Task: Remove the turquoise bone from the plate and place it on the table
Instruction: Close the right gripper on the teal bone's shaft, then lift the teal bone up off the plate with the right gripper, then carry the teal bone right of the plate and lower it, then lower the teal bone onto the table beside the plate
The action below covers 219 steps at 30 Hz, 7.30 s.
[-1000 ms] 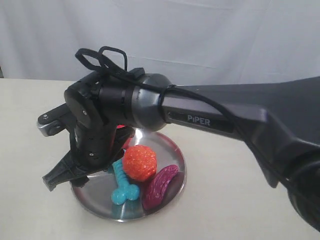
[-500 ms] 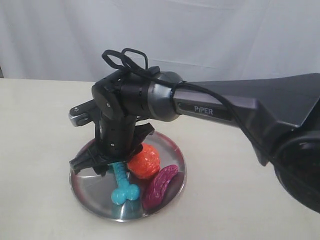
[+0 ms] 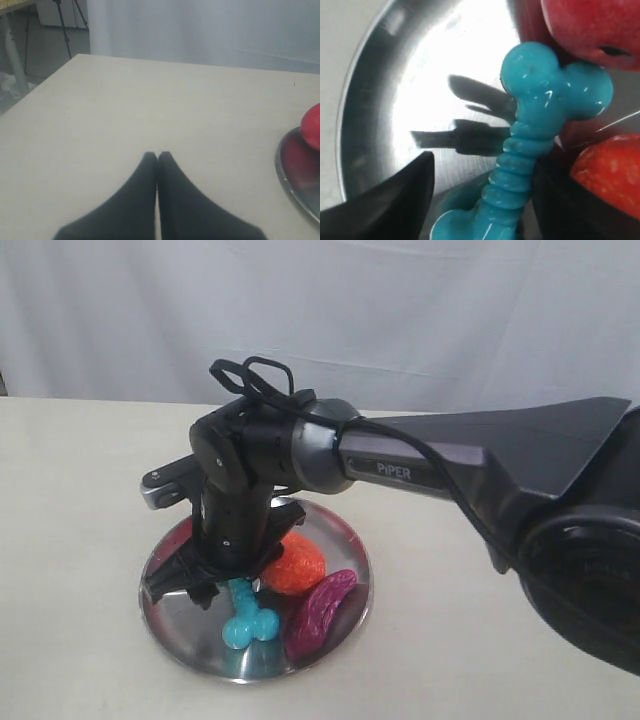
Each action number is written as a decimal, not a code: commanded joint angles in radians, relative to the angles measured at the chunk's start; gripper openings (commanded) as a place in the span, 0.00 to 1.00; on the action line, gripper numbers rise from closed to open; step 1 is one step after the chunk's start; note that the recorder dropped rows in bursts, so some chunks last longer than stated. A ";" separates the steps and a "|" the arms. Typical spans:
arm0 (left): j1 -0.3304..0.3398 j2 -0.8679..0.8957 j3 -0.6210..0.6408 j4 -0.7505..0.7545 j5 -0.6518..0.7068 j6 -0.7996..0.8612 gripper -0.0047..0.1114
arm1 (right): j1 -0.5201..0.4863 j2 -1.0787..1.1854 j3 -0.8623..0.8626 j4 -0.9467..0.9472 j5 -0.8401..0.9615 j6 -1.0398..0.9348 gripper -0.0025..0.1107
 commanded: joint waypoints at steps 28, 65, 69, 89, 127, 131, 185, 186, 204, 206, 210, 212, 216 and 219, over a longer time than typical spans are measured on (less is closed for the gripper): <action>-0.007 -0.001 0.003 0.000 -0.001 0.000 0.04 | -0.006 0.010 -0.006 -0.106 0.000 0.052 0.51; -0.007 -0.001 0.003 0.000 -0.001 0.000 0.04 | -0.006 0.043 -0.006 -0.129 0.004 0.048 0.02; -0.007 -0.001 0.003 0.000 -0.001 0.000 0.04 | -0.006 0.032 -0.006 -0.129 0.020 0.048 0.02; -0.007 -0.001 0.003 0.000 -0.001 0.002 0.04 | -0.008 -0.218 -0.006 -0.144 0.094 0.021 0.02; -0.007 -0.001 0.003 0.000 -0.001 0.000 0.04 | -0.389 -0.501 0.210 -0.221 0.251 0.026 0.02; -0.007 -0.001 0.003 0.000 -0.001 0.000 0.04 | -0.407 -0.501 0.340 -0.187 0.101 0.026 0.02; -0.007 -0.001 0.003 0.000 -0.001 0.000 0.04 | -0.407 -0.267 0.524 -0.083 -0.137 0.032 0.02; -0.007 -0.001 0.003 0.000 -0.001 0.000 0.04 | -0.407 -0.267 0.524 -0.083 -0.137 0.032 0.02; -0.007 -0.001 0.003 0.000 -0.001 0.000 0.04 | -0.407 -0.267 0.524 -0.083 -0.132 0.032 0.02; -0.007 -0.001 0.003 0.000 -0.001 0.000 0.04 | -0.407 -0.267 0.524 -0.083 -0.139 0.036 0.02; -0.007 -0.001 0.003 0.000 -0.001 0.000 0.04 | -0.407 -0.267 0.524 -0.083 -0.139 0.036 0.02; -0.007 -0.001 0.003 0.000 -0.001 0.000 0.04 | -0.407 -0.267 0.524 -0.083 -0.134 0.036 0.02; -0.007 -0.001 0.003 0.000 -0.001 0.000 0.04 | -0.407 -0.267 0.524 -0.083 -0.139 0.036 0.02; -0.007 -0.001 0.003 0.000 -0.001 0.000 0.04 | -0.407 -0.267 0.524 -0.083 -0.136 0.036 0.02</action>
